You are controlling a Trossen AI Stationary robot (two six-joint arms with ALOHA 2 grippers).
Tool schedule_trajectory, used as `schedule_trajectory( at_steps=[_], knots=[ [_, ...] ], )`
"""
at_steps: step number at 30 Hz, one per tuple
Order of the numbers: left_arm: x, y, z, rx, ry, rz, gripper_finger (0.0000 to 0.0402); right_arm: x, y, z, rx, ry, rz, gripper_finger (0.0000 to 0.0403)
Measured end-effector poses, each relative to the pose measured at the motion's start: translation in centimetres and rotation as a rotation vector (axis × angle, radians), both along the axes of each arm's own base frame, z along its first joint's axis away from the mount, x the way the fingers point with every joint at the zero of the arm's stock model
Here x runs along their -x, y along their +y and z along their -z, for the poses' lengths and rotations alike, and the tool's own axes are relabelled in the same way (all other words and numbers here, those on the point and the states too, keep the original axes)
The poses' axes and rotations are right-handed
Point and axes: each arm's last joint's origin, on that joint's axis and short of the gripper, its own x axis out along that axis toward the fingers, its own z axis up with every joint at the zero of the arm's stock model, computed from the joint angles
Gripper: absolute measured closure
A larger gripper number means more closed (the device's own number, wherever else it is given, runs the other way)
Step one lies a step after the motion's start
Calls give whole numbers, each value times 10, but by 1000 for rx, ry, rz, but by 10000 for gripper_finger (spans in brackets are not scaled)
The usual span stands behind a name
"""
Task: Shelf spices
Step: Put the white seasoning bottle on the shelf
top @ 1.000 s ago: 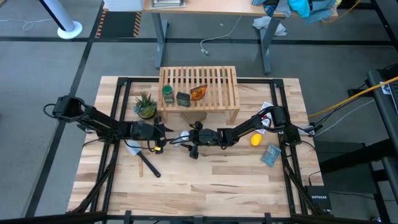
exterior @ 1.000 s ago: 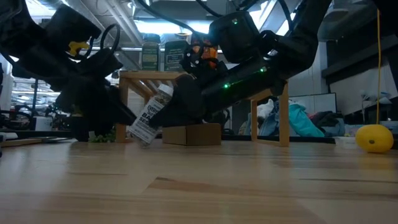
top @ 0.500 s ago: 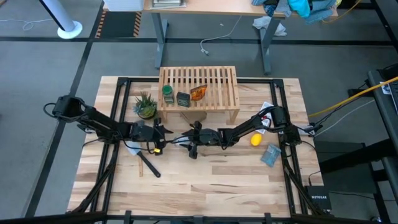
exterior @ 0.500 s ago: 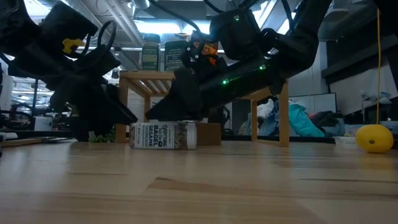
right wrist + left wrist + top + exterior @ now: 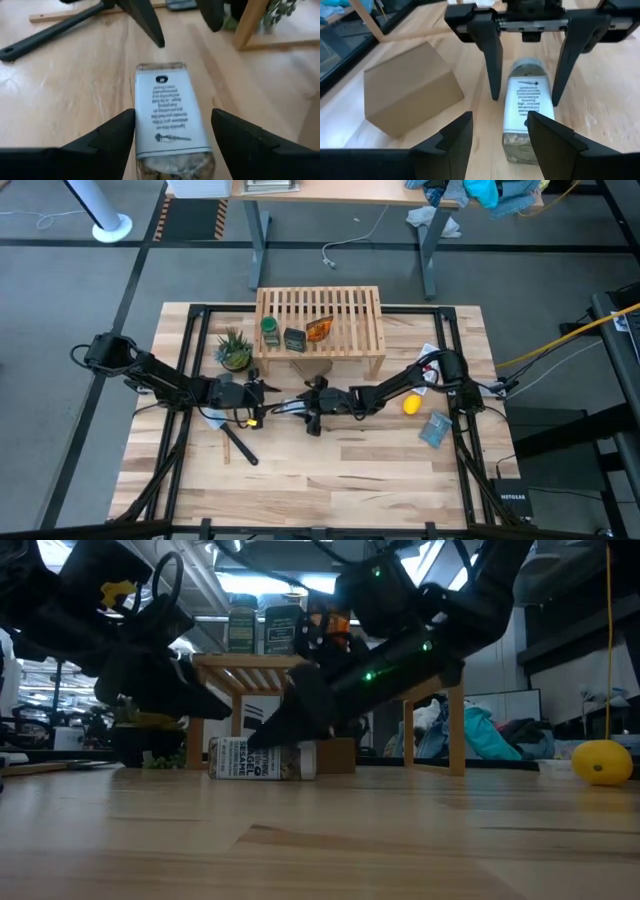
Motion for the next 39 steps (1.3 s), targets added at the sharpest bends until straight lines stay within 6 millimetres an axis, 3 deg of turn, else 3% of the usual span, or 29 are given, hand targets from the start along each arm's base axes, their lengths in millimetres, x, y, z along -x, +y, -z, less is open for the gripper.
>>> schedule_trajectory(
  at_steps=[8, 13, 20, 28, 39],
  knots=[
    [0, -1, 0, 9, 0, 31, 240, 9, -1, -30, 38, 47, 8, 134],
    [0, -1, 0, 4, 3, 48, 304, 16, 8, -31, 47, 124, -9, 146],
    [0, -2, 0, 18, 7, 83, 395, 24, 32, -26, 111, 182, -3, 214],
    [0, -3, 1, 37, 14, 98, 398, 25, 32, -25, 133, 198, 30, 268],
    [0, -4, 2, 58, 18, 133, 400, 24, 32, -26, 126, 180, 35, 274]
  ],
)
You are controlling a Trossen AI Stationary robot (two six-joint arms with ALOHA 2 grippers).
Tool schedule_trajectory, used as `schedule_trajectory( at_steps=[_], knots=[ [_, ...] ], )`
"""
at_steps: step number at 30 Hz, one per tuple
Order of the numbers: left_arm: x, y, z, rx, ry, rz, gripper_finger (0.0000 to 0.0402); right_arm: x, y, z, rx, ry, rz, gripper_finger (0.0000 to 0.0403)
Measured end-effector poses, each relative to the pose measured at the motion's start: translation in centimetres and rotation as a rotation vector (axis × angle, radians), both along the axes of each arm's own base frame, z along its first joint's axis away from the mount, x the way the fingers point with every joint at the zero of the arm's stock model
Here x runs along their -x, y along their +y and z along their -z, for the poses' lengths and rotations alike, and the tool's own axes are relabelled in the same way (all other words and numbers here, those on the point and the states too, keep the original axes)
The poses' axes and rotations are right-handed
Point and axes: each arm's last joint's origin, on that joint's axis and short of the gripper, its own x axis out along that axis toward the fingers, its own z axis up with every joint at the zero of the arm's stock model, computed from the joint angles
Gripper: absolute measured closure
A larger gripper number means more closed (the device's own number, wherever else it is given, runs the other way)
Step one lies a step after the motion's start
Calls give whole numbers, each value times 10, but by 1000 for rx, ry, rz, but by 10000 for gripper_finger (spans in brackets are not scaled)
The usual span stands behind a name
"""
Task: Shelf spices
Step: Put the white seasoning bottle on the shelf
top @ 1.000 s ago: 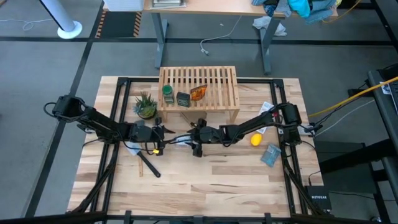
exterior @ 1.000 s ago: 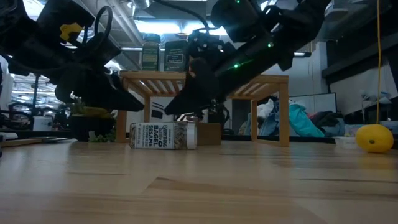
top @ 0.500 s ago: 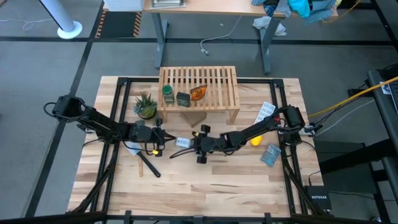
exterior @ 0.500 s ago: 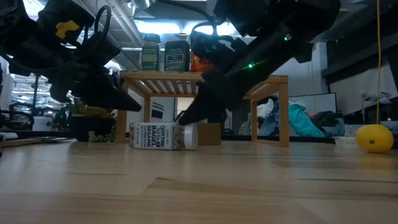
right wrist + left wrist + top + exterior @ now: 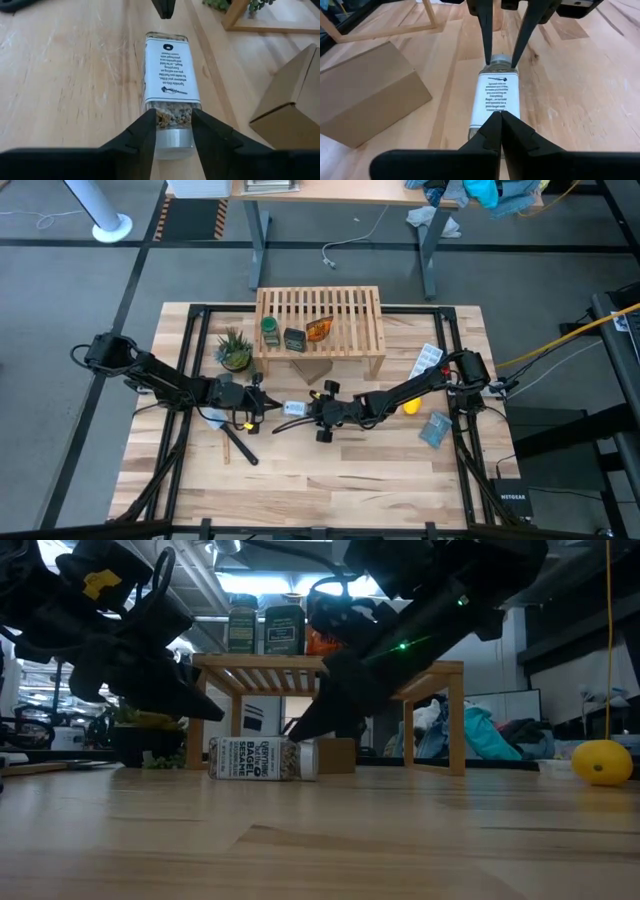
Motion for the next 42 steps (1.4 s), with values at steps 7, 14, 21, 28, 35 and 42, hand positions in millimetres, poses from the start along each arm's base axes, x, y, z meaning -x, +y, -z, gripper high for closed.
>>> schedule_trajectory(
  at_steps=[7, 14, 21, 28, 35, 42],
  knots=[
    [-1, 0, 6, 15, 25, -9, 401, -3, 1, -4, -3, -52, -6, 274],
    [-11, -2, 18, 3, 11, -4, 401, -4, 1, -5, 14, -67, -21, 274],
    [-32, -5, 21, -63, 10, 22, 401, -4, 1, -5, 14, -66, -21, 274],
    [-35, -4, 8, -132, -29, 24, 401, -4, 1, -5, 14, -66, -21, 274],
    [-35, -4, 6, -133, -37, 21, 401, -4, 1, -5, 15, -66, -21, 274],
    [-34, -1, 9, -128, -11, 6, 401, -4, 1, -5, 15, -67, -21, 274]
  ],
)
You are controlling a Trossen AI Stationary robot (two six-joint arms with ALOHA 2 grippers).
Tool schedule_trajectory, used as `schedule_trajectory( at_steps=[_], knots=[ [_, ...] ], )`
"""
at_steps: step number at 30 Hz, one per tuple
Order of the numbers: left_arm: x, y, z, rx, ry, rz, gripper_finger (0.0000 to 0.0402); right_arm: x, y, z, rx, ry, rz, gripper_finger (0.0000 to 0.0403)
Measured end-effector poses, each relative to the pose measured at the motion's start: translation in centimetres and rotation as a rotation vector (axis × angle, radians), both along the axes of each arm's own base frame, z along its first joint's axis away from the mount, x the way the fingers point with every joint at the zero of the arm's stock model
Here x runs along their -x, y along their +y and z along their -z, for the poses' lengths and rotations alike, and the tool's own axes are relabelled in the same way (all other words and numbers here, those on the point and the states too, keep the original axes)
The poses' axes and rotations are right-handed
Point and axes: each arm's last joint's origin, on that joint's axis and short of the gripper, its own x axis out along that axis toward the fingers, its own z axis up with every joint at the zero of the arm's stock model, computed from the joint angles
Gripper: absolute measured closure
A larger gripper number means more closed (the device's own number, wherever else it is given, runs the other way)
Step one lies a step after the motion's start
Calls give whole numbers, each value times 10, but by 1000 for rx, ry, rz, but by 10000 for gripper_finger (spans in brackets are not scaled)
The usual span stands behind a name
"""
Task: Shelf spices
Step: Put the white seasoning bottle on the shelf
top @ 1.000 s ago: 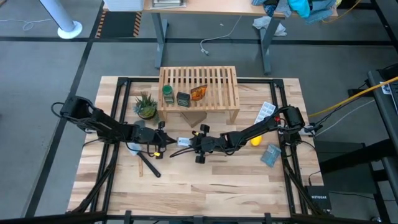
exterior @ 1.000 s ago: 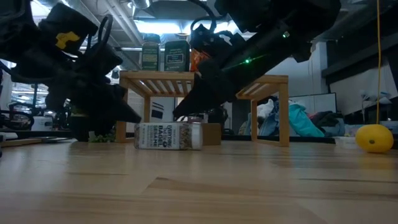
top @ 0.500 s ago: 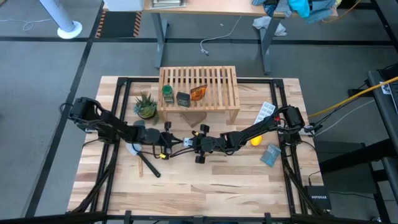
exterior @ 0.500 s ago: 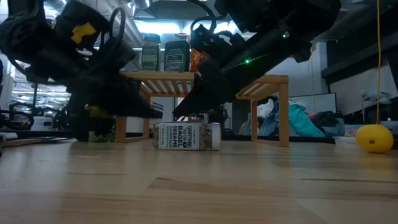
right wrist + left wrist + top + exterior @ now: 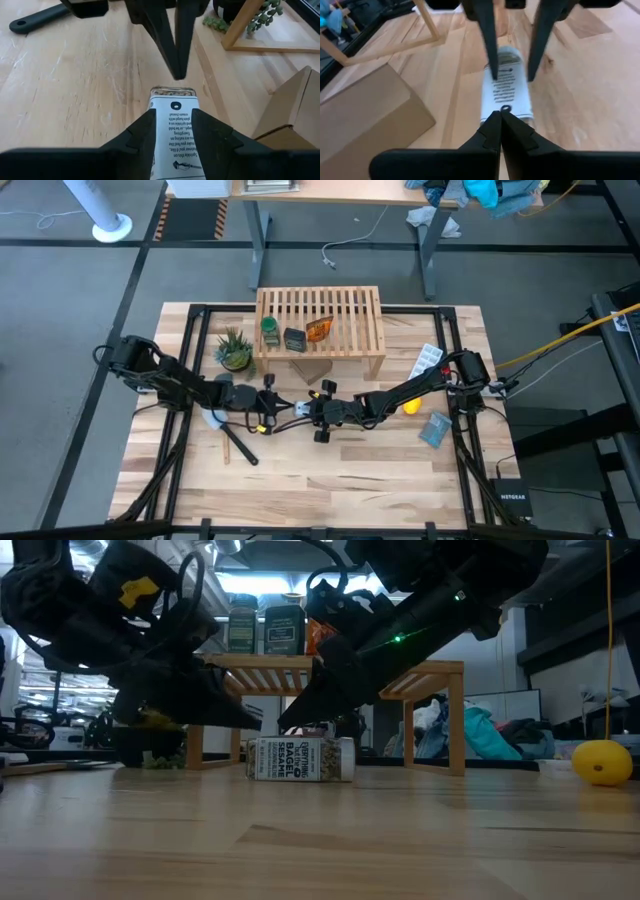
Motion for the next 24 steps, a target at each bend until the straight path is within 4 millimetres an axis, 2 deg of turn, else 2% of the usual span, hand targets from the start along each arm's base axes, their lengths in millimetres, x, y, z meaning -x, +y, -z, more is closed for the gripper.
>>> schedule_trajectory(
  at_steps=[9, 18, 24],
  knots=[
    [0, 2, 2, 21, 15, -7, 401, -3, 1, -5, -2, -54, -5, 274],
    [-8, -1, -9, 20, -56, 57, 401, -3, 1, -5, 11, -55, -13, 274],
    [-8, 1, -7, 11, -36, 58, 401, -3, 1, -5, 11, -54, -14, 274]
  ],
)
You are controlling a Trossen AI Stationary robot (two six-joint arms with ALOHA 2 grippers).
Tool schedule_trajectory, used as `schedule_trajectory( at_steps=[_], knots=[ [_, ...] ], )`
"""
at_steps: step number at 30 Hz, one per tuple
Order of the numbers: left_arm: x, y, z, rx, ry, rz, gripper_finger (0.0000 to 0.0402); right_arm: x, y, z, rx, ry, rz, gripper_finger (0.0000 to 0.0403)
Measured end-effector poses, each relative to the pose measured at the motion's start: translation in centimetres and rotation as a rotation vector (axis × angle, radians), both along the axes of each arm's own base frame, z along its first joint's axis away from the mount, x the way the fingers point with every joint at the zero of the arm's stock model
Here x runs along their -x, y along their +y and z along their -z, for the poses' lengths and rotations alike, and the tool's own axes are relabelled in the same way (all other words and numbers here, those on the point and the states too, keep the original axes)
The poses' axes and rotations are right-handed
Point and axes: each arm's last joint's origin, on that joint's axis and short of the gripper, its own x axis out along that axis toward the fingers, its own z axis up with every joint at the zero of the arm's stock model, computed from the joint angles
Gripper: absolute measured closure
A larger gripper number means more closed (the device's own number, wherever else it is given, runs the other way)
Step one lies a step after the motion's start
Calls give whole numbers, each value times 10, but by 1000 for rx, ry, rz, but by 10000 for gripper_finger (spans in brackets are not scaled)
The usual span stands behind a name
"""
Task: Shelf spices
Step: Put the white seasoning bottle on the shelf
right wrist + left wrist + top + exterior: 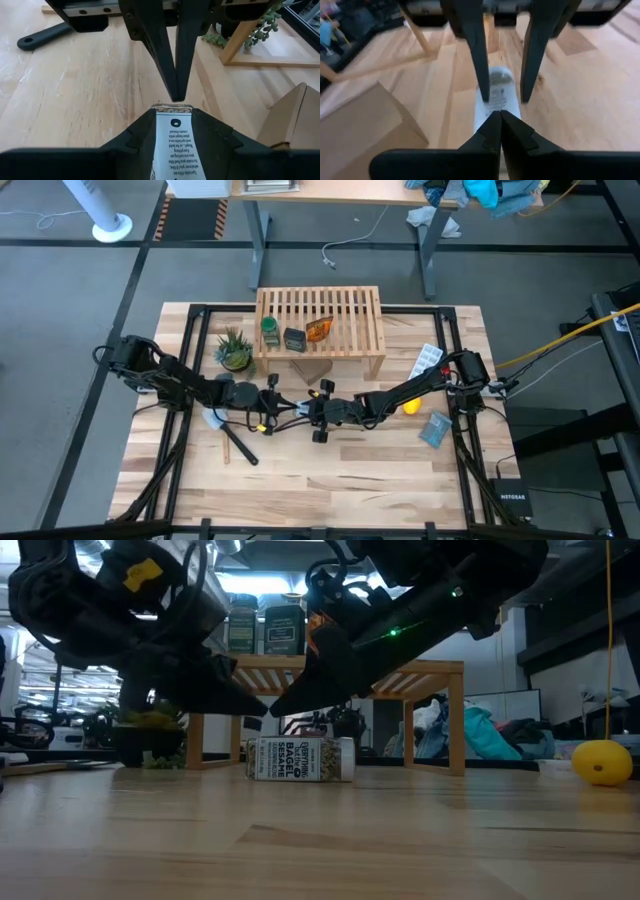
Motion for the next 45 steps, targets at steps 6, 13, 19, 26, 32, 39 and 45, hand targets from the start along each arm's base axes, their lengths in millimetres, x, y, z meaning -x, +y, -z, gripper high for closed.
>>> schedule_trajectory(
  at_steps=[6, 13, 19, 26, 32, 39, 45],
  knots=[
    [0, 5, 6, 21, 42, -23, 401, -1, 0, -2, -1, -20, -3, 274],
    [-2, 5, 15, 42, 55, -15, 401, -2, 1, -3, 10, -34, -19, 274],
    [-3, 5, 20, 60, 71, -25, 401, -2, 1, -3, 10, -34, -19, 274],
    [0, 6, 27, 96, 145, -51, 401, 0, 0, -9, 11, -34, -18, 274],
    [1, 5, 29, 112, 163, -59, 401, 7, 2, -32, 16, -51, -15, 274],
    [3, 6, 31, 144, 182, -78, 401, 23, 26, -39, 136, 20, 29, 274],
    [3, 6, 29, 143, 179, -77, 401, 37, 36, -29, 185, 125, 131, 274]
  ],
)
